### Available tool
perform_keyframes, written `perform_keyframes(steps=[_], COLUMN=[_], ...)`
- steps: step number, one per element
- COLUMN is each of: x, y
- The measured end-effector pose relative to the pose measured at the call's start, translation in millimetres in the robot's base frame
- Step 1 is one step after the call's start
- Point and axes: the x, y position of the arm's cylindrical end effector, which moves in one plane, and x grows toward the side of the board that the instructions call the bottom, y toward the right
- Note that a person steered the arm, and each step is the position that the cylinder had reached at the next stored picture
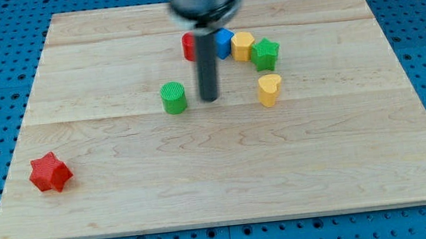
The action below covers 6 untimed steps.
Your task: Push the green circle into the red star
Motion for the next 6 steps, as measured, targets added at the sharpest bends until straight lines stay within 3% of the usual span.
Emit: perform_keyframes(steps=[1, 2, 3, 4, 6], x=[-16, -45, 24, 63, -19], y=[23, 8, -99, -133, 42])
